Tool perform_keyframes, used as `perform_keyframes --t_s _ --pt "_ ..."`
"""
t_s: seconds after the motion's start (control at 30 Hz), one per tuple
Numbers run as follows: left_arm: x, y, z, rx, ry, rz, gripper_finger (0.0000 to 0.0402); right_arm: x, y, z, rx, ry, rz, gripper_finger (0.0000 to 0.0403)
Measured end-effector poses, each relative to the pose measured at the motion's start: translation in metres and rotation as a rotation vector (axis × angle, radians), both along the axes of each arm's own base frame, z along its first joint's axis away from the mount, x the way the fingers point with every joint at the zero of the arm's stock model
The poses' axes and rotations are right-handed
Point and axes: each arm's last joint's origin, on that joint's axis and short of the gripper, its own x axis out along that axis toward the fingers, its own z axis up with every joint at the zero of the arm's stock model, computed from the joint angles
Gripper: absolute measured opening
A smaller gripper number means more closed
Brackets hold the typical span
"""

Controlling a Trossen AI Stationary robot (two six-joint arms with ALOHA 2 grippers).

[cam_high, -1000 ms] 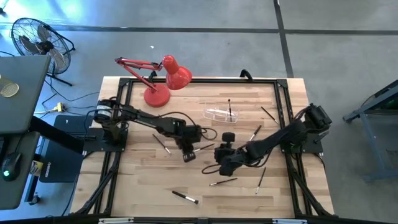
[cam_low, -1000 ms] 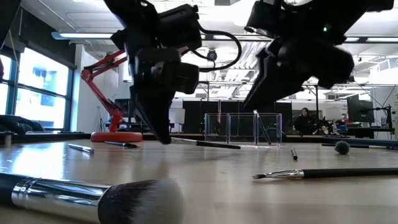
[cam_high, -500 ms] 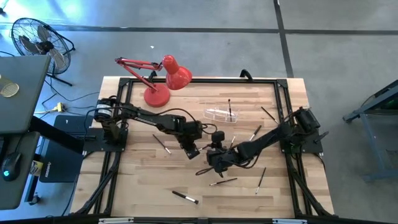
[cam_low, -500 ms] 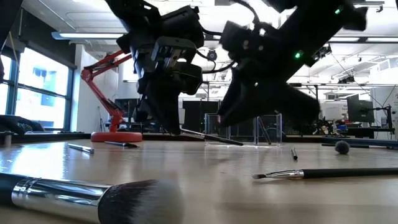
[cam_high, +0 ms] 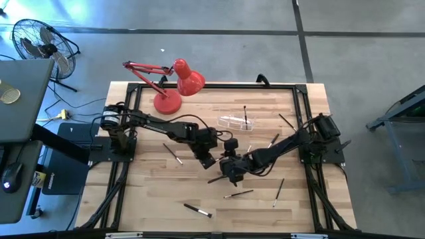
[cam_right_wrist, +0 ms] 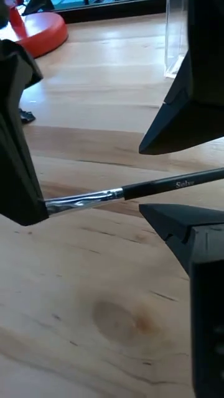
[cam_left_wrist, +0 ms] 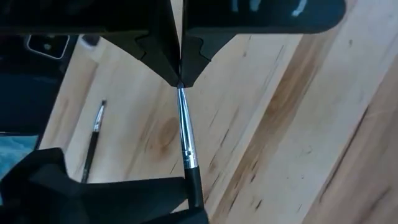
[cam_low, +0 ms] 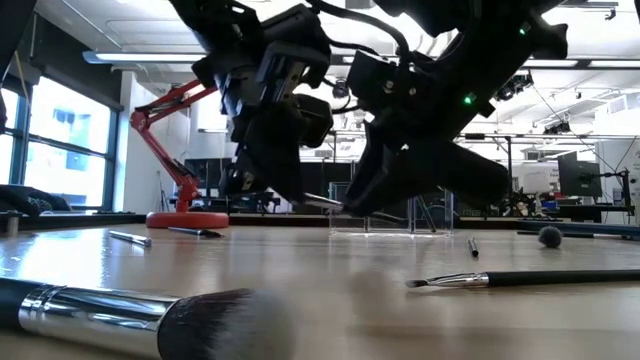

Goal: Put items in baskets/containers
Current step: Put the eyeshadow brush into the transparent organizer

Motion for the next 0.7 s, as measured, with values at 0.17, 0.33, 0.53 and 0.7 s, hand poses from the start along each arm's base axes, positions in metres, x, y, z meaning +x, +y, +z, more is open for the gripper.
perform_keyframes --t_s 0.17,0.33,0.53,0.7 --pt "0.0018 -0.0003 0.0013 -0.017 -0.019 0.003 0.0 -0.0037 -0.0012 -0.0026 -0.016 0.048 0.0 0.0133" --pt "0.002 -0.0004 0.0016 -0.026 -0.016 0.011 0.0 -0.0066 -0.0022 -0.0045 -0.028 0.086 0.0 0.0133" --pt "0.0021 -0.0005 0.0017 -0.036 -0.011 0.018 0.0 -0.0066 -0.0031 -0.004 -0.056 0.076 -0.019 0.0127" --pt "0.0027 -0.0008 0.0024 -0.047 -0.02 0.014 0.0 -0.0063 -0.0042 -0.004 -0.058 0.075 -0.024 0.0099"
